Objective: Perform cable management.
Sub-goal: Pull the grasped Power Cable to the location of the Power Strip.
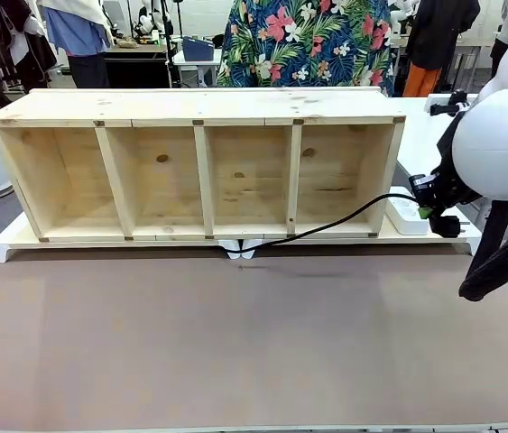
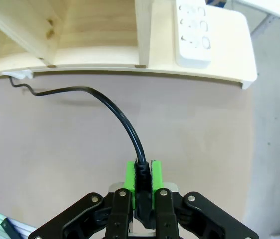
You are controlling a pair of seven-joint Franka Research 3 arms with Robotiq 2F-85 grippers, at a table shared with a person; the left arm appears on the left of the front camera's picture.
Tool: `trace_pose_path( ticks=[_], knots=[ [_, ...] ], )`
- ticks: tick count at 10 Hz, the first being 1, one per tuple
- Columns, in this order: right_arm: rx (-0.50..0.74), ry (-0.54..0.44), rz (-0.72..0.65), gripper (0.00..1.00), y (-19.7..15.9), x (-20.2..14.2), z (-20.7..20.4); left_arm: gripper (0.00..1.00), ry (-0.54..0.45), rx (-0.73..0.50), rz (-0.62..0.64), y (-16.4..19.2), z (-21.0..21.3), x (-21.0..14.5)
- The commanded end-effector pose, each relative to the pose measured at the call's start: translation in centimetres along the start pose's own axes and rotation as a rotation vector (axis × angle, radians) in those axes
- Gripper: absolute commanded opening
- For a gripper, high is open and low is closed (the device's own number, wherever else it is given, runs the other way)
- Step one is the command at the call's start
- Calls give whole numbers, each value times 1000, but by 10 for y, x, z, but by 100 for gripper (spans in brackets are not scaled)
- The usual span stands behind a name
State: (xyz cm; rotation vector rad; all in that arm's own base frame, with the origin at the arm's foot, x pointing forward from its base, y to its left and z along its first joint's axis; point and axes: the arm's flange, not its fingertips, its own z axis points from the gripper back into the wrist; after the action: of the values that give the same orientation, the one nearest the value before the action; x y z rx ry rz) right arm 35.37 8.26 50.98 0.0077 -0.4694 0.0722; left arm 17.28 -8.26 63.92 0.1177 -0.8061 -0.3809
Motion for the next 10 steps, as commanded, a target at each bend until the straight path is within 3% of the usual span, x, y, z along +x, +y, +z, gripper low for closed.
trace_pose_path(
  ticks=[1, 4, 5, 10],
  knots=[
    [-25, -13, -14, 15, -11, -43, -33, 100, -10, -2, -3, 1, -1, 1],
    [-34, -19, -21, 15, -14, -36, -35, 100, -10, -2, -3, 1, -1, 1],
    [-7, 21, -14, 15, -6, 5, -23, 100, -10, -2, -3, 1, -1, 1],
    [-7, 21, -14, 15, -6, 5, -23, 100, -10, -2, -3, 1, -1, 1]
  ],
)
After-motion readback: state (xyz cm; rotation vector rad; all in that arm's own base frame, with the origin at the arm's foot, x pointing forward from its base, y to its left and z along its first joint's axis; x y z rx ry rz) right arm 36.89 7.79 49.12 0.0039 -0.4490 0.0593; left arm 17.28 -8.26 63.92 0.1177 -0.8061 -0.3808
